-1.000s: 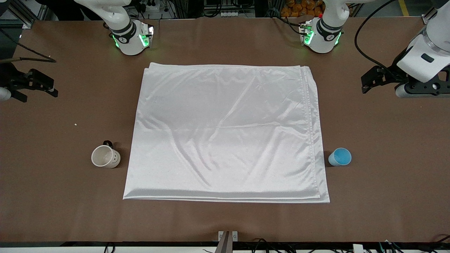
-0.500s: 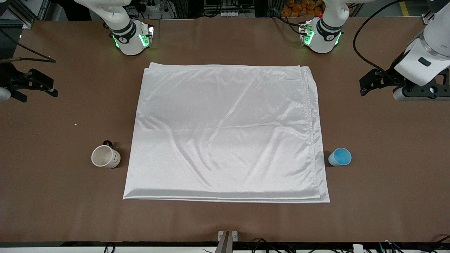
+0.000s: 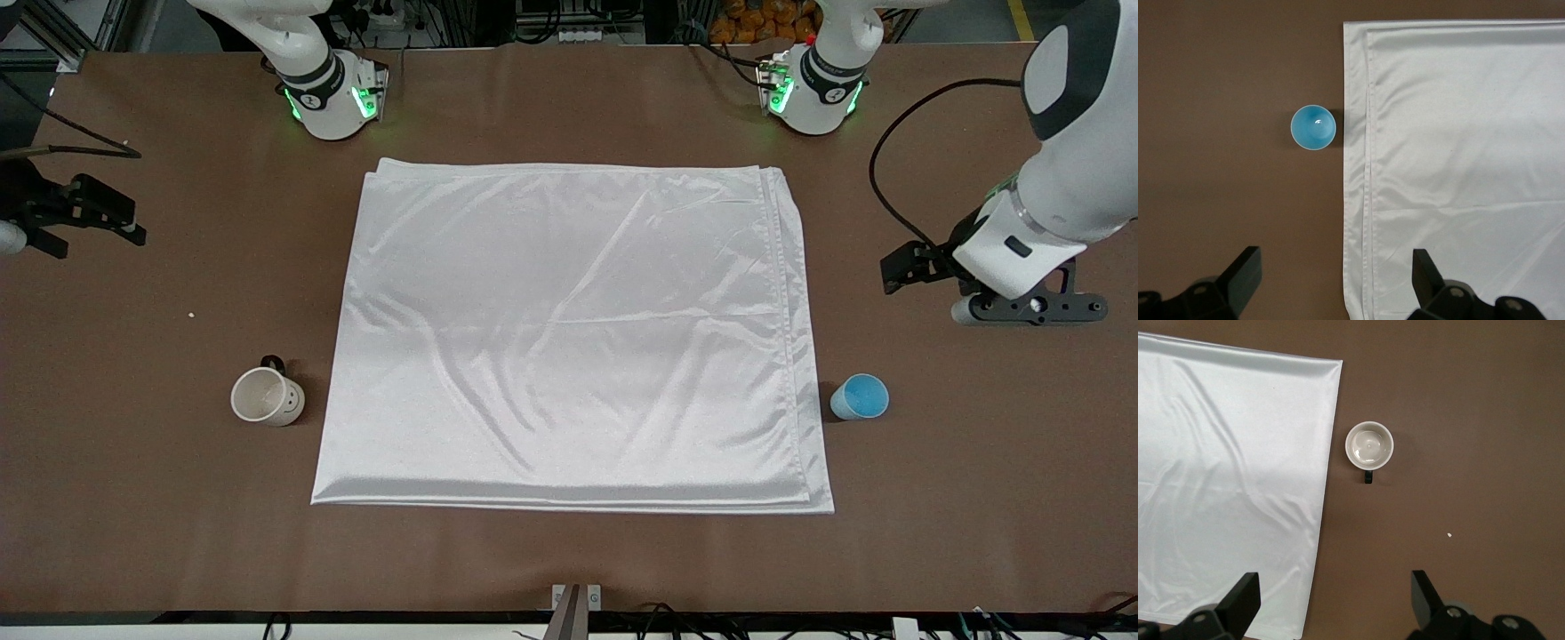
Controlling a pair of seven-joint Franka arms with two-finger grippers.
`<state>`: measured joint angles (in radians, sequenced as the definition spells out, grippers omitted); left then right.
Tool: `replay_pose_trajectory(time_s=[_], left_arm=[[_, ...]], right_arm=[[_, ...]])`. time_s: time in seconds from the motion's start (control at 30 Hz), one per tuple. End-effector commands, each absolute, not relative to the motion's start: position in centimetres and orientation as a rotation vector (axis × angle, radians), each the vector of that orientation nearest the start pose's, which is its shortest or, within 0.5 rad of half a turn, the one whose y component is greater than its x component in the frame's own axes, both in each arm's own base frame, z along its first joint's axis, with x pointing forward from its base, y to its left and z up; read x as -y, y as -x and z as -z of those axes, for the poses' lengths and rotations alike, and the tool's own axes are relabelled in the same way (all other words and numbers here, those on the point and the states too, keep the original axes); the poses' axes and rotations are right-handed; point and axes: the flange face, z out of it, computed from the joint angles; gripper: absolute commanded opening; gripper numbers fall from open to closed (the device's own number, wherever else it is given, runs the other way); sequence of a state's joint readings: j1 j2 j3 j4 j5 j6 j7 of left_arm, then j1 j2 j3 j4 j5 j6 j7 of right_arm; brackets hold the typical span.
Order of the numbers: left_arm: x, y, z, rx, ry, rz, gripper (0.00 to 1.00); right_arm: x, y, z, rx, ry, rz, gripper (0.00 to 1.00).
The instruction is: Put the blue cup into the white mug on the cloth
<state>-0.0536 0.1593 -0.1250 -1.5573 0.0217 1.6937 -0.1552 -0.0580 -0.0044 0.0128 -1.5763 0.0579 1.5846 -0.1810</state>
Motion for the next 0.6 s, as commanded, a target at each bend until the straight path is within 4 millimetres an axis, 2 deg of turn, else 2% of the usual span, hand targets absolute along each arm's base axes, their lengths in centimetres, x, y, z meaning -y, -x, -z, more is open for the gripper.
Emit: replay_pose_trajectory(time_s=[0.0, 0.2, 0.57], left_arm=[[10.3, -60.8, -52.1, -0.04, 3.15, -0.022, 1.0], [10.0, -61.8, -47.9, -0.028, 3.155, -0.013, 1.0], [10.8, -63.6, -38.9, -0.005, 3.163, -0.017, 1.0]], right_arm=[[2.1, -54.9, -63.0, 0.191, 3.073, 0.032, 1.0], [2.1, -54.8, -63.0, 0.194, 3.073, 0.028, 1.0], [2.3, -54.8, -62.5, 0.186, 3.073, 0.007, 1.0]])
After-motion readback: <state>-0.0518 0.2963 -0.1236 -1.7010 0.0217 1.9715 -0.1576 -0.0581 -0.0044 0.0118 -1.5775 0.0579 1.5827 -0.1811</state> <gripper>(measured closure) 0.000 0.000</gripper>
